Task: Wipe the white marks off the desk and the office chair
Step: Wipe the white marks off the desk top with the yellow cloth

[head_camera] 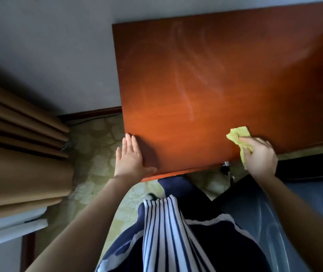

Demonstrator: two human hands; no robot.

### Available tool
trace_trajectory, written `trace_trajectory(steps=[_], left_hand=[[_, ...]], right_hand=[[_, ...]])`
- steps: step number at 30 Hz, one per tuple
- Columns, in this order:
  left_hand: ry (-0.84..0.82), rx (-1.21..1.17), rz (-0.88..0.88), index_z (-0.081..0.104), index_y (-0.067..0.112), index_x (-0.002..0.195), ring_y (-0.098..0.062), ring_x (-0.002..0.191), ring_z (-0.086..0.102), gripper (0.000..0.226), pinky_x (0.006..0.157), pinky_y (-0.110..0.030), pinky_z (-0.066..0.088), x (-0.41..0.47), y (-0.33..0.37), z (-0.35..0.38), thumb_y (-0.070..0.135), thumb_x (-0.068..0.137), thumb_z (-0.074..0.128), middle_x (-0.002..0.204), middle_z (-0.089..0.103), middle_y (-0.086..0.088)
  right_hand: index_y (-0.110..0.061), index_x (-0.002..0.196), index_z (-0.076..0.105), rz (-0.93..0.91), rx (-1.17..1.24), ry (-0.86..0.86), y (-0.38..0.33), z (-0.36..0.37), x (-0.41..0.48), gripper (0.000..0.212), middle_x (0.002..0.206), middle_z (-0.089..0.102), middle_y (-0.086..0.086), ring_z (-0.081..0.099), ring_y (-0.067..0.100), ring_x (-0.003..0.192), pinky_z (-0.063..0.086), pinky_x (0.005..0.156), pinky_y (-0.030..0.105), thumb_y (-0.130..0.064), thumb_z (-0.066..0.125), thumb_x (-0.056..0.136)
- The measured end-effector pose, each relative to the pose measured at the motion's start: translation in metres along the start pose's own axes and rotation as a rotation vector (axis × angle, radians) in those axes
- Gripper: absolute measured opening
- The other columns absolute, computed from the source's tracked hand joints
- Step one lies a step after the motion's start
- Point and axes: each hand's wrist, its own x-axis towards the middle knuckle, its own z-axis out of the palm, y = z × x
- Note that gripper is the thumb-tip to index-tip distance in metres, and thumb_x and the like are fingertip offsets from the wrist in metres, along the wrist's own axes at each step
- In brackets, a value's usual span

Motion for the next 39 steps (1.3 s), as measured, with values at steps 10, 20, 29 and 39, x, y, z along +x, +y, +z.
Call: trace_trajectory(steps=[10,20,29,39], left_hand=[[-0.070,0.419,0.078,-0.017,-0.008,0.143,-0.037,0.144,-0.012,0.131,0.115,-0.044,-0.008,0.000,-0.004,-0.008,0.077,0.070,0.051,0.153,-0.017,-0.029],[-0.090,0.510,0.113,-0.014,-0.008,0.144,-0.037,0.145,-0.008,0.125,0.115,-0.045,-0.010,-0.003,-0.006,-0.020,0.075,0.075,0.048,0.154,-0.013,-0.029],[-0.041,0.484,0.128,-0.005,0.006,0.150,-0.020,0.147,-0.007,0.114,0.111,-0.057,-0.011,-0.004,-0.025,-0.031,0.076,0.076,0.044,0.160,-0.007,-0.008],[0.020,0.244,-0.119,-0.014,0.013,0.150,-0.020,0.146,-0.012,0.121,0.112,-0.055,-0.010,-0.017,-0.044,-0.031,0.080,0.069,0.047,0.159,-0.012,-0.001]], right_hand=[[-0.025,0.105,0.071,0.276,-0.006,0.126,-0.058,0.025,0.022,0.032,0.104,0.065,0.005,0.054,0.032,0.097,0.034,0.062,0.031,-0.007,0.062,0.081],[-0.034,0.112,0.066,-0.298,-0.024,-0.193,-0.181,0.059,-0.010,0.036,0.112,0.065,-0.009,0.052,0.021,0.105,0.045,0.069,0.031,-0.012,0.056,0.085],[-0.021,0.082,0.077,-1.128,0.106,-0.344,-0.171,0.054,-0.017,0.032,0.079,0.071,-0.004,0.062,0.023,0.068,0.046,0.039,0.025,0.000,0.073,0.059],[-0.023,0.090,0.074,-1.553,0.078,-0.599,-0.196,0.070,0.030,0.019,0.081,0.069,-0.008,0.052,0.018,0.062,0.044,0.044,0.025,-0.008,0.072,0.078]])
